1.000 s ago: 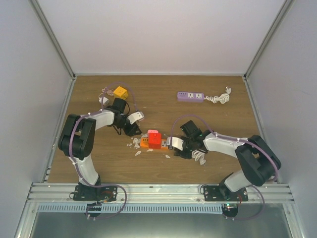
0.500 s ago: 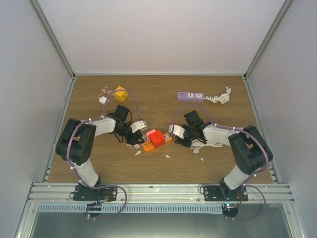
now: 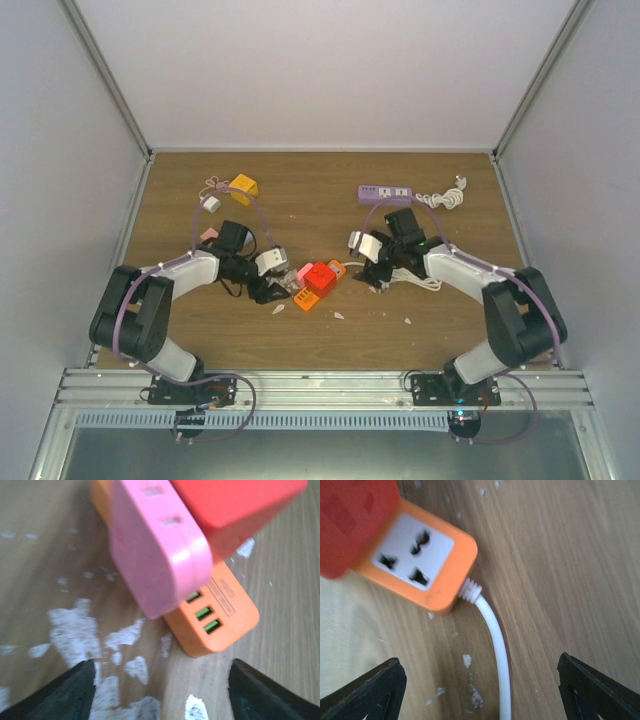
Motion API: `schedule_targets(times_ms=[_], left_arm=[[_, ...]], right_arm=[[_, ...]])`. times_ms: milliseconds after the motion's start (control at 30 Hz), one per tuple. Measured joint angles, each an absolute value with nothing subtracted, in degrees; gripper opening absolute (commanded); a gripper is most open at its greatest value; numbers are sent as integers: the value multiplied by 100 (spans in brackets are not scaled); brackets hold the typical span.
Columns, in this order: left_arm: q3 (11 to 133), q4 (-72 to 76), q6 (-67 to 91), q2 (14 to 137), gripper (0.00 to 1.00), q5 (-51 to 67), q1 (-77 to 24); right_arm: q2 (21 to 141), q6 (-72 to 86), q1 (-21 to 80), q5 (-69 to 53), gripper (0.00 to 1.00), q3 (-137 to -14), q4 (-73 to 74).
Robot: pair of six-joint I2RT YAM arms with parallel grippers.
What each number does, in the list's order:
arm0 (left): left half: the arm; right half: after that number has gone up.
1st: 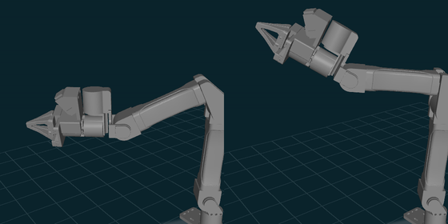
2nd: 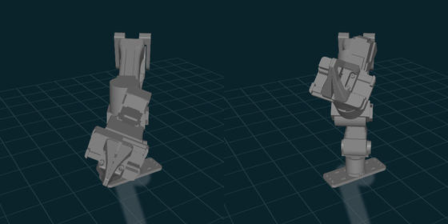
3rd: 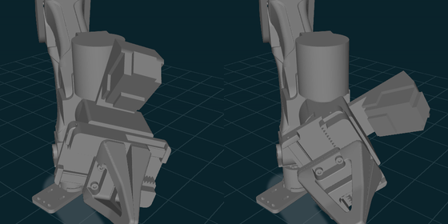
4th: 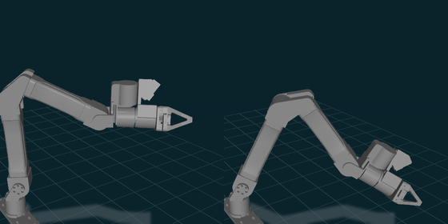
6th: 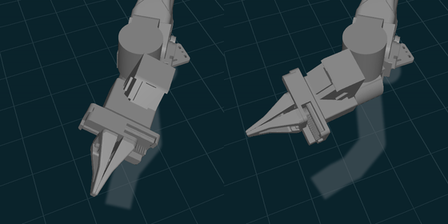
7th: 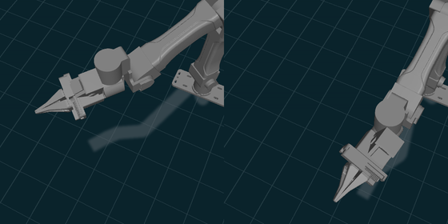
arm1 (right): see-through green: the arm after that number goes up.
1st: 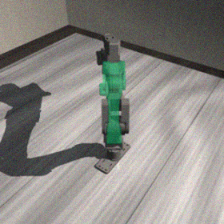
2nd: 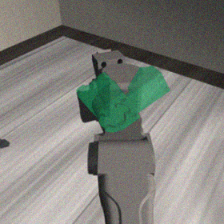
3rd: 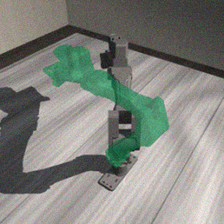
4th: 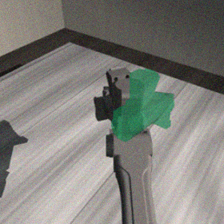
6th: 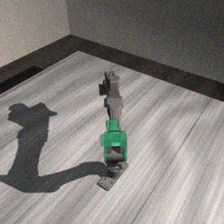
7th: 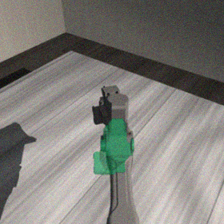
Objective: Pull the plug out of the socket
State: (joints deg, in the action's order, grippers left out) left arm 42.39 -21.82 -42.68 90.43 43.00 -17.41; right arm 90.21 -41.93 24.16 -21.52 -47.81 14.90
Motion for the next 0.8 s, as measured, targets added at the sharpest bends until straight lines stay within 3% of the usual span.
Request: schedule_targets(times_ms=[100,300,800], left_arm=[[4071,-1905,-4158,8578,85,4316,-1514],[3913,-1382,-3946,8200,86,4313,-1516],[3835,-819,-3489,8099,83,3815,-2152]], right_arm=[[8479,-3907,2477,-2281,100,-4759,1688],[7883,-3131,3074,-2366,100,-4792,1872],[9004,-1892,4316,-1540,100,-5957,2329]])
